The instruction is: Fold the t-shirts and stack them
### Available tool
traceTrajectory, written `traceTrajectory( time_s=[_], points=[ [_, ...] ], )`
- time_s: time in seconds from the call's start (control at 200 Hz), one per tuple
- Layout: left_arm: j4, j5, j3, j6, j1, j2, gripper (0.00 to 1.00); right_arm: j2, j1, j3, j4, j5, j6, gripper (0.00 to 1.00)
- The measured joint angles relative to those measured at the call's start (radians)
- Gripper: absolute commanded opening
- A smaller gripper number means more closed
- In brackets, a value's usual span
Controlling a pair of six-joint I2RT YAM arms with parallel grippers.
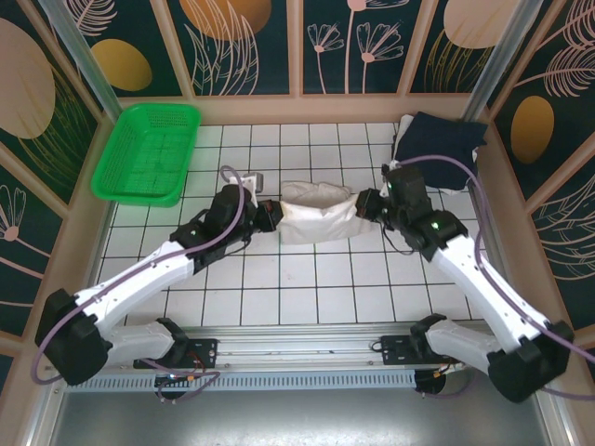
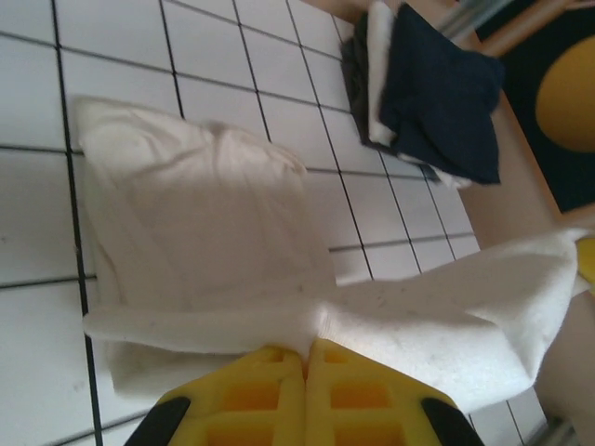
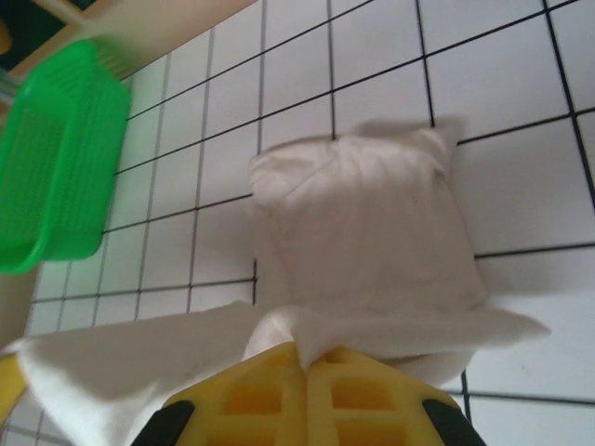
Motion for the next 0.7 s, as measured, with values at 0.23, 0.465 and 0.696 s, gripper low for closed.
traceTrajectory(
  time_s=[0.23,0.465,0.696],
  points=[
    [-0.019,0.008,0.122,0.026,0.1,0.22,0.0,0.256,-0.131,0.064,0.074,-0.08,-0.062,0.0],
    [-0.05,0.036,0.203,0.049,0.157,0.344,0.0,0.406,-0.185,0.146,0.123,-0.162,-0.105,0.0],
    [-0.06,0.07,0.333,0.08,0.206,0.503,0.08,0.594,-0.233,0.264,0.147,-0.219,-0.145,0.0]
  ],
)
